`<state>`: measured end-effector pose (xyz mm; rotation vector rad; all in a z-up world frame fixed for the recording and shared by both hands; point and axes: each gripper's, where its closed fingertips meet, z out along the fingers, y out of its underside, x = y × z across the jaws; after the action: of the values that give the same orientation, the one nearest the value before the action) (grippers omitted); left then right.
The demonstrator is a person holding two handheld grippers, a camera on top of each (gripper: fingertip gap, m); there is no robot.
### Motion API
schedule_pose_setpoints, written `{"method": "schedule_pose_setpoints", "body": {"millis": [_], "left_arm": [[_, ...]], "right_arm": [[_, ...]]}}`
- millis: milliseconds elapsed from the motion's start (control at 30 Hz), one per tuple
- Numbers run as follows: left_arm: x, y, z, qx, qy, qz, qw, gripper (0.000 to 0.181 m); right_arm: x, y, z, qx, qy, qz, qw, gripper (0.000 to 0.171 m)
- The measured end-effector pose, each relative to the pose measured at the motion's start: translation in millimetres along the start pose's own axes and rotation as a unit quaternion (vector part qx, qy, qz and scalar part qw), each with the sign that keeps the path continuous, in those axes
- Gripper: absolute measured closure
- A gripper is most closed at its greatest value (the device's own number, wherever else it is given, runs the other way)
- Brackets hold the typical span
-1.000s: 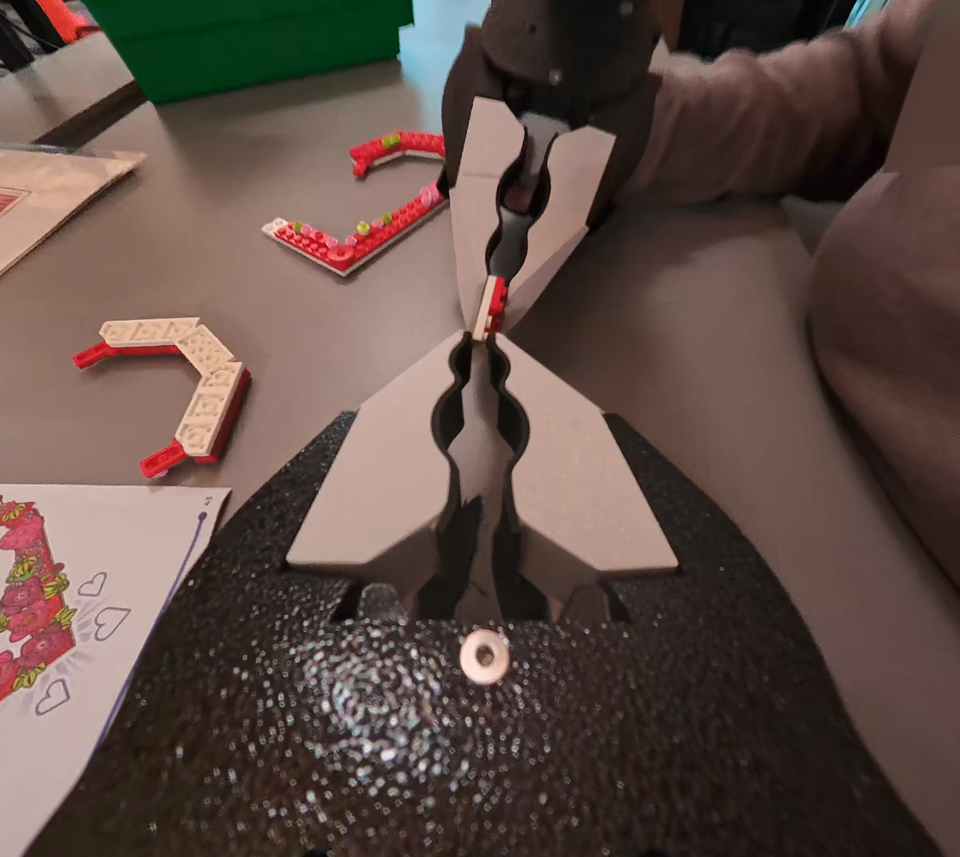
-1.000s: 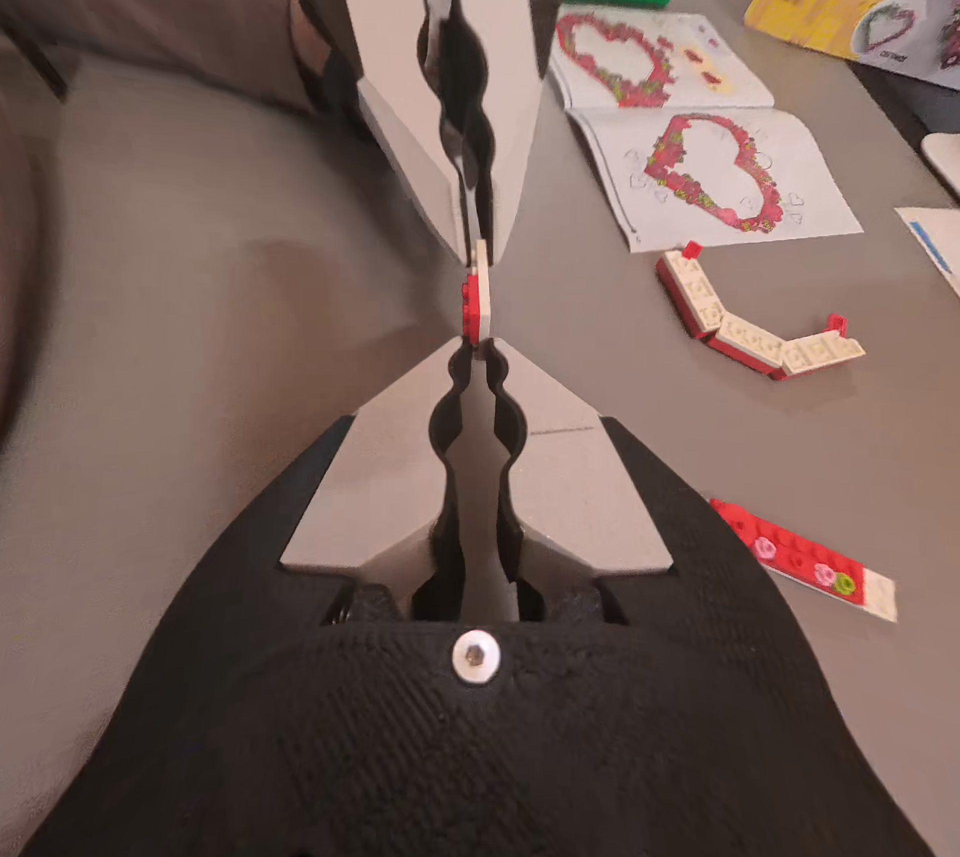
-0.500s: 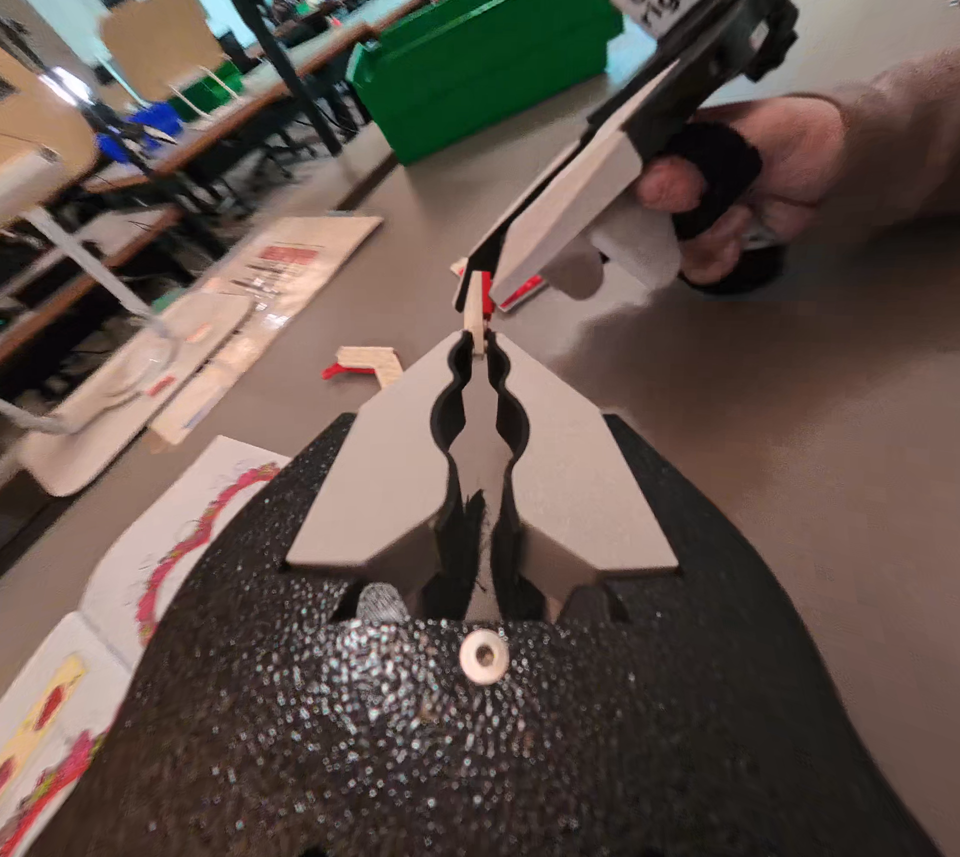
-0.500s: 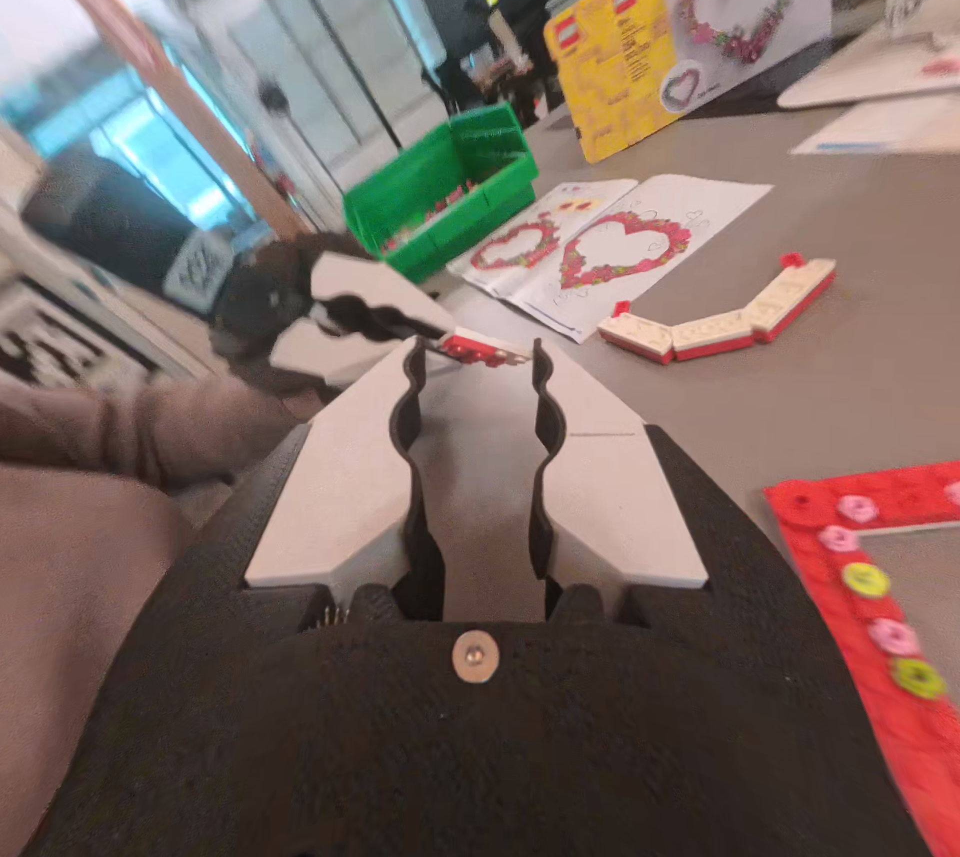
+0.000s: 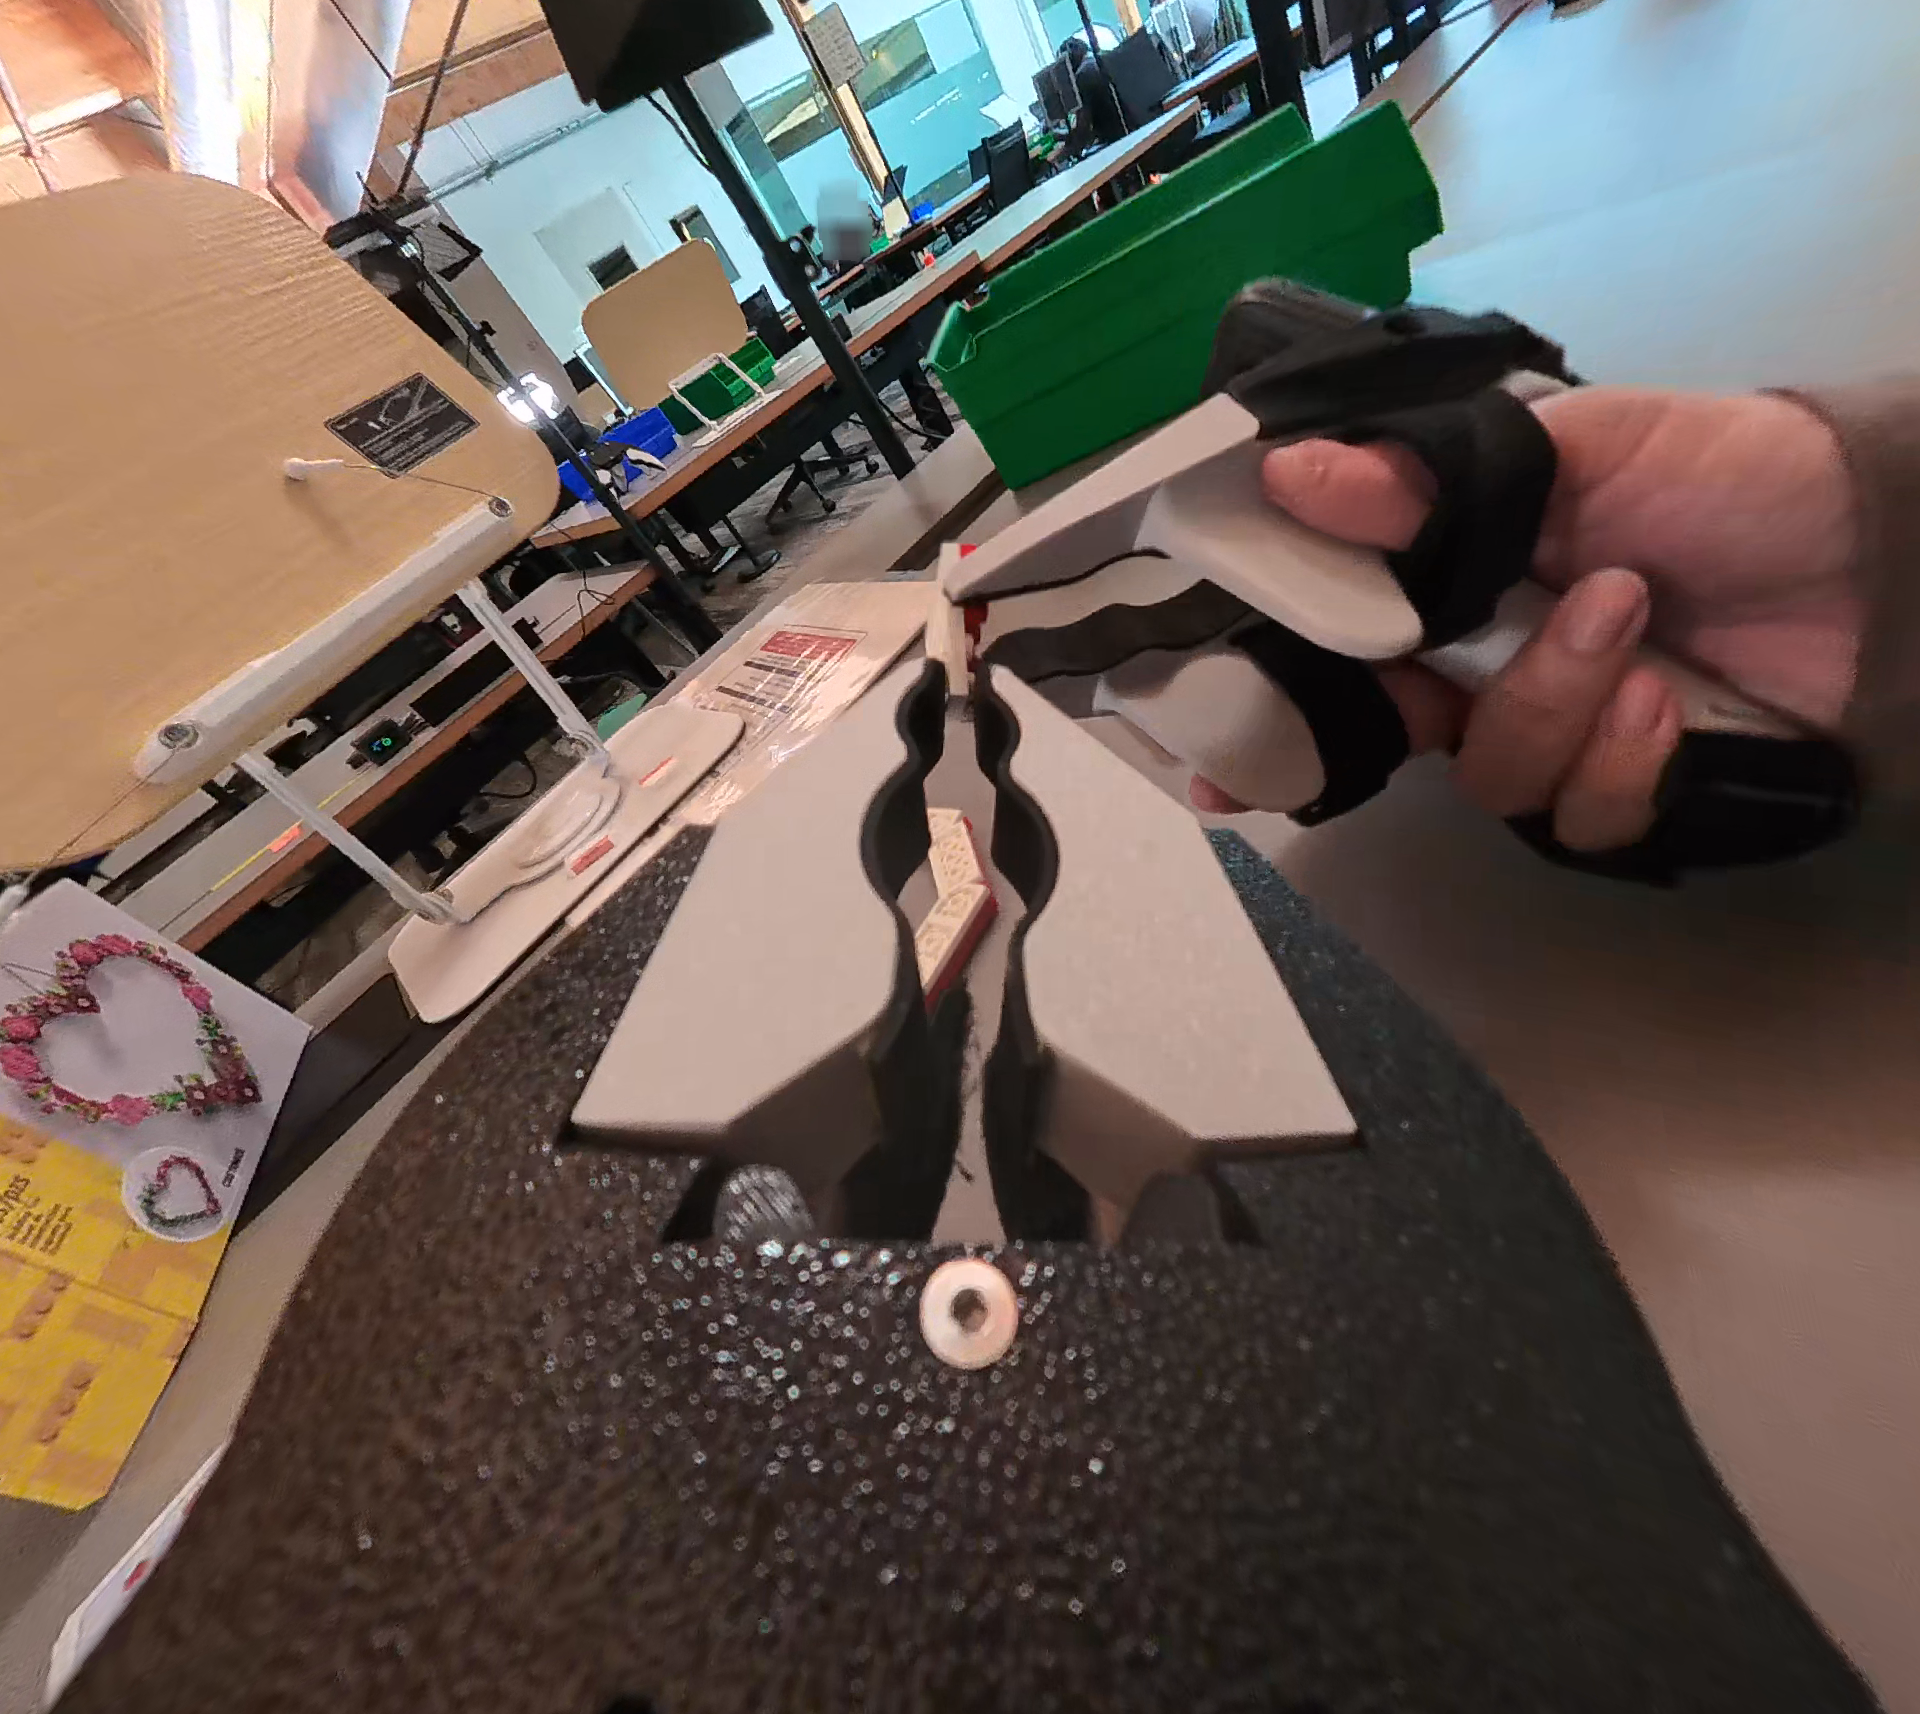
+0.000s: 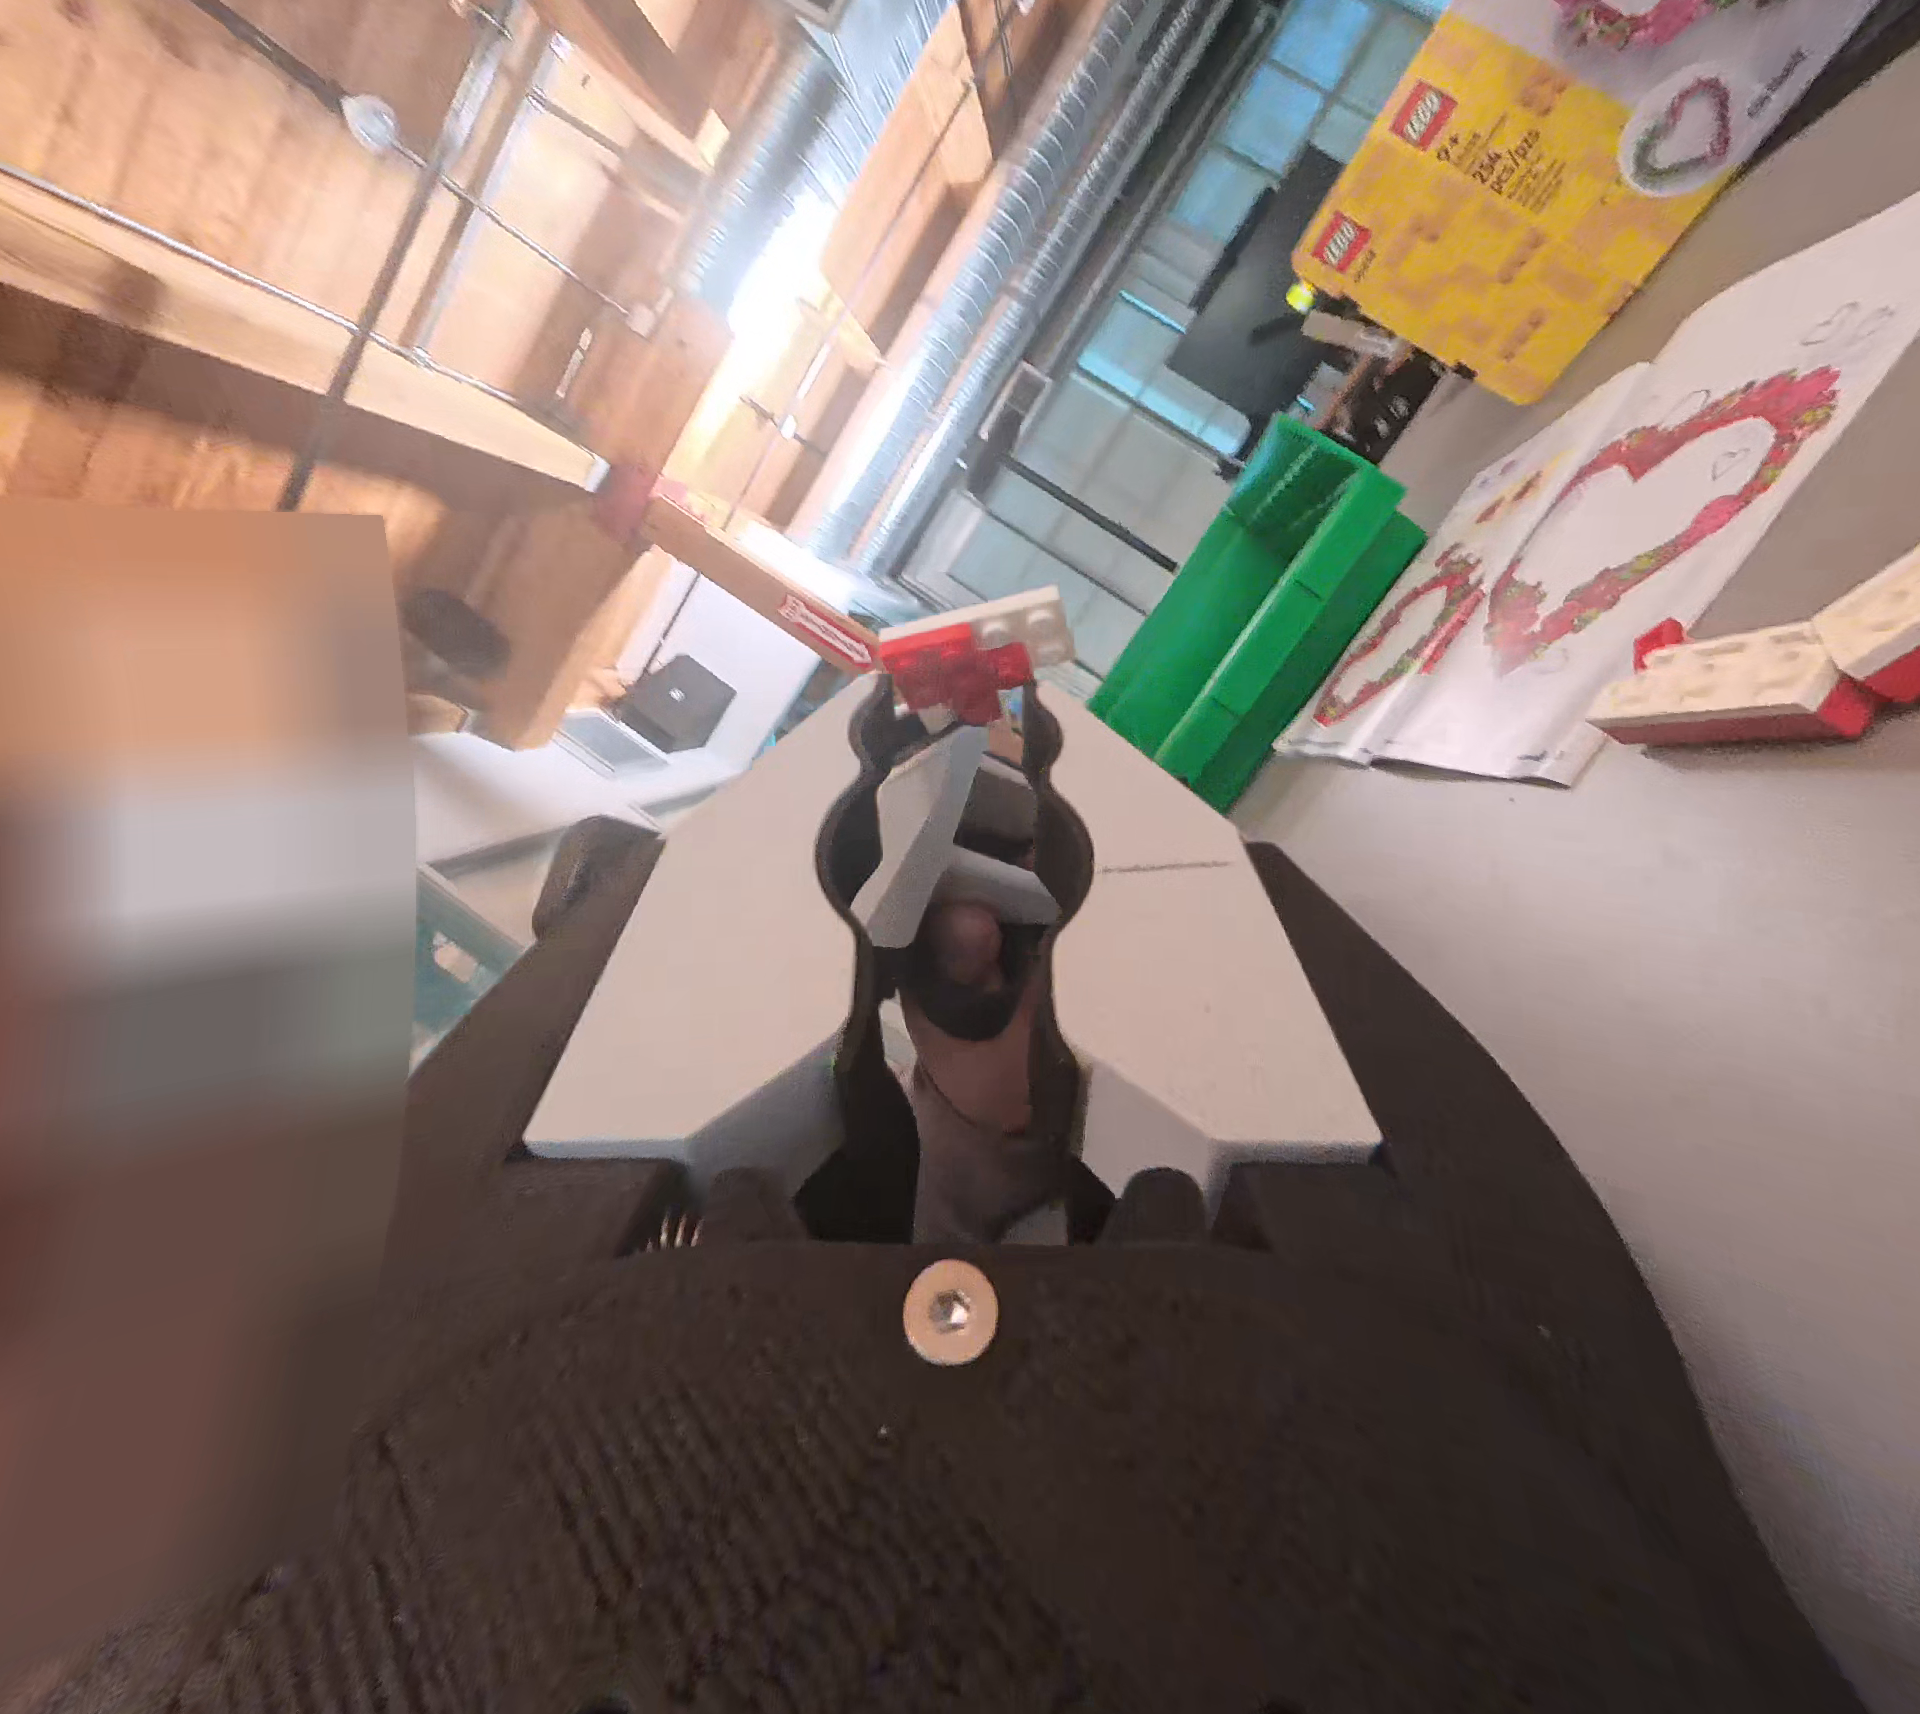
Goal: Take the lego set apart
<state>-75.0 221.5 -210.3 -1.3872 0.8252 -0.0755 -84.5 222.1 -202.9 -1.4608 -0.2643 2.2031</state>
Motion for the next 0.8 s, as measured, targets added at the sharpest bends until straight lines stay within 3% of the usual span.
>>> {"method": "schedule_pose_setpoints", "body": {"millis": [300,600,800], "left_arm": [[-5,7,-1,-0.007,-0.002,-0.026,1.0,0.179],[6,16,-7,-0.01,0.104,-0.109,0.989,0.178],[4,20,-13,-0.003,0.149,-0.185,0.971,0.179]], "right_arm": [[5,-2,5,0.073,-0.001,0.017,0.997,0.149],[11,16,-1,-0.117,0.036,-0.138,0.983,0.157],[16,19,-7,-0.17,0.054,-0.199,0.964,0.171]]}}
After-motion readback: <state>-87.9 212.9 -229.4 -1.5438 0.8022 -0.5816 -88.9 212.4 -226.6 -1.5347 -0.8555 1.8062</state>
